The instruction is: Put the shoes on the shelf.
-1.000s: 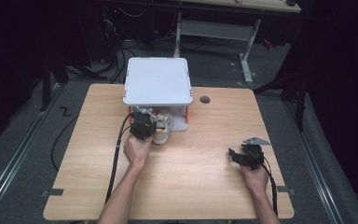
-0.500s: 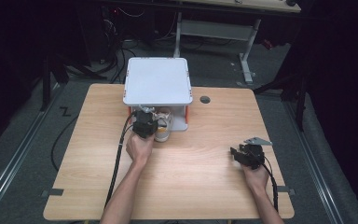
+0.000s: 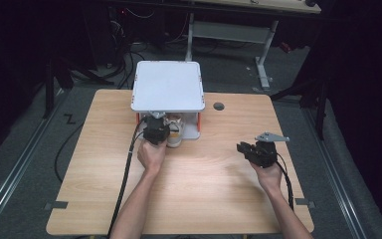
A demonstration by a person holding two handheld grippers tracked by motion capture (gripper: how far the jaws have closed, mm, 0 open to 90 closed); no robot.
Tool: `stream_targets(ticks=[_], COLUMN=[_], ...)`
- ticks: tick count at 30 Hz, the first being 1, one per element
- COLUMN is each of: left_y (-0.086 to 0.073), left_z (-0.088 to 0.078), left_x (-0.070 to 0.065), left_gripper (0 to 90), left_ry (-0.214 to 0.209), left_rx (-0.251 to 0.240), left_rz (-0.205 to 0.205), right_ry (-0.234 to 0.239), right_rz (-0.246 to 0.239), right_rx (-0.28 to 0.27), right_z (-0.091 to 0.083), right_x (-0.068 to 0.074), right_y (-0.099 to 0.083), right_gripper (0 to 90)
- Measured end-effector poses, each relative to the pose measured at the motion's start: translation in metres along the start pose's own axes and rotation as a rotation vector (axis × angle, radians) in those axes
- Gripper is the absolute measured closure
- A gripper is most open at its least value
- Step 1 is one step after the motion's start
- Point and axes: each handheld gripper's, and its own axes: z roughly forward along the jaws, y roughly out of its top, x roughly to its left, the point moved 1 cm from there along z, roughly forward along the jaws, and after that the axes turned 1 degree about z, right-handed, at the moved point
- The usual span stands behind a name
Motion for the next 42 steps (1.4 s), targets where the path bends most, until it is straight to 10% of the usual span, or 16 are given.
stream_targets(ticks=[11,20,34,42], left_y=[-0.001,-0.001,-0.004,-0.034], left_z=[0.002,-0.004,-0.042,-0.050], left_x=[0.001,-0.006,-0.013,-0.014], left_gripper=[69.9,47.6,15.8,8.5], left_ry=[0.003,0.040,0.013,0.040], left_rx=[-0.010,-0.021,-0.063,0.062], left_rz=[0.005,0.053,0.094,0.058], right_ry=[0.078,0.047,0.016,0.017], right_rz=[-0.076,-0.124,-0.149,-0.171], right_rx=[-0.088,-0.085,-0.051,-0.048], right_z=[0.018,0.054,0.080,0.078], right_x=[0.039,0.063,0.078,0.079], right_y=[0.085,0.137,0.156,0.155], right_gripper=[78.3,84.5,83.6,83.4])
